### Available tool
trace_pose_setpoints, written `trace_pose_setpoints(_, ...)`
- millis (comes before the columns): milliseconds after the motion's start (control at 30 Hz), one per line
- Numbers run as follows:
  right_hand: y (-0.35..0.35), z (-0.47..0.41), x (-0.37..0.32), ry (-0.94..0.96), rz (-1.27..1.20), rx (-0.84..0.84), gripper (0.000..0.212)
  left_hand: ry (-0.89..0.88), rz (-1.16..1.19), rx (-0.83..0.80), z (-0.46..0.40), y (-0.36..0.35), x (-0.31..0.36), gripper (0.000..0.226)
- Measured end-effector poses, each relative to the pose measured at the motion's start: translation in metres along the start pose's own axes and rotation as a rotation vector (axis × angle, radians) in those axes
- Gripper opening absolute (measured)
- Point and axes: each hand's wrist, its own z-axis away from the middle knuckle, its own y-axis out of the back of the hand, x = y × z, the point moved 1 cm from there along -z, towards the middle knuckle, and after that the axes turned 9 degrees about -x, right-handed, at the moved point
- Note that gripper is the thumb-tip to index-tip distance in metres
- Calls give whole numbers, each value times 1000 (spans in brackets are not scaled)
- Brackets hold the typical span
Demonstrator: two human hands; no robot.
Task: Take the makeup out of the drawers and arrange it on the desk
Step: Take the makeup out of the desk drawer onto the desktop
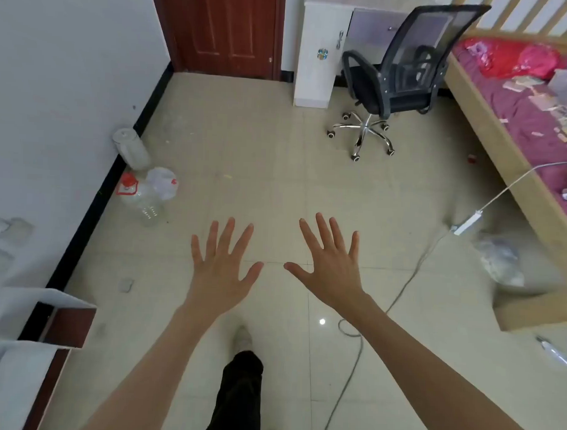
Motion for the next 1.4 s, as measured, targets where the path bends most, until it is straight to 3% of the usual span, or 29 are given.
trace_pose_setpoints(133,2,-68,7,-27,-10,-19,82,34,39,-43,-67,-5,-23,71)
trace_pose_setpoints(667,92,-358,44,-108,-50,-6,82,-111,-2,-99,-382,49,-70,69)
trace_pose_setpoints(1033,172,-567,163,-97,-64,40,82,-123,-46,-73,-633,86,-19,67)
trace_pose_setpoints(1400,239,-739,255,-118,-64,40,80,-92,-111,-41,-831,107,2,65)
